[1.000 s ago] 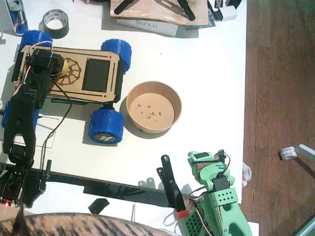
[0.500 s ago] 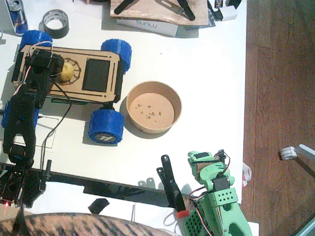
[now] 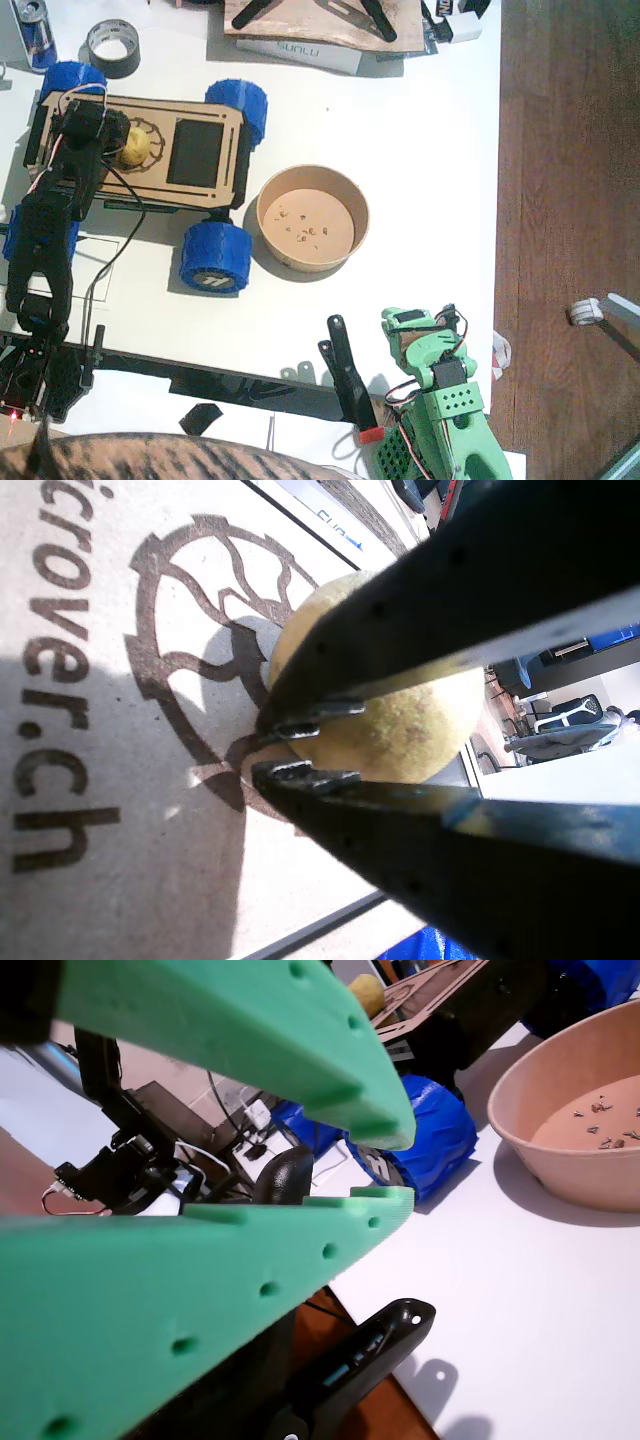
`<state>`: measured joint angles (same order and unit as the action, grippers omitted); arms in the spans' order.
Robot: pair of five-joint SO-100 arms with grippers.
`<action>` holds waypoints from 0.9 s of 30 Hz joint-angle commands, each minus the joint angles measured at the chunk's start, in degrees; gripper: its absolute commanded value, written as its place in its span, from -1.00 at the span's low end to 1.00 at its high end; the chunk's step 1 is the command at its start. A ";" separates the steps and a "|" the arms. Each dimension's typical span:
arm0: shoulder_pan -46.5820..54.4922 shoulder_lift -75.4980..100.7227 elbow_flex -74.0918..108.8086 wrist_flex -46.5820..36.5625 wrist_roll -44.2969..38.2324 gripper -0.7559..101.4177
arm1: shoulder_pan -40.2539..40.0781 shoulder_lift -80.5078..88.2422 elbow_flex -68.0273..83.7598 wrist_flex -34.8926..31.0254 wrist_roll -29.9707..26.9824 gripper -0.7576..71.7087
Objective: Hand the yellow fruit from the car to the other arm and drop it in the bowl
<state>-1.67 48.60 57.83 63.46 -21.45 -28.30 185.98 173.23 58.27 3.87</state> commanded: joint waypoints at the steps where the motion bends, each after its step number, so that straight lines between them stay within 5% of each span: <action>1: 0.35 0.79 -2.81 -0.44 0.26 -0.62 | -0.53 0.35 -0.35 -1.23 -0.70 -0.98; 3: 0.44 0.70 -2.81 -0.62 0.26 -0.30 | -0.53 0.35 -0.35 -1.23 -0.70 -0.98; 8: 0.44 0.62 -2.81 -1.14 0.44 -0.05 | -0.53 0.35 -0.35 -1.23 -0.70 -0.98; 27: 6.42 0.70 -2.81 -1.58 0.00 0.01 | -0.53 0.35 -0.35 -1.23 -0.62 -0.98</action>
<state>3.87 48.43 57.83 63.11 -21.36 -28.30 185.98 173.23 58.27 3.87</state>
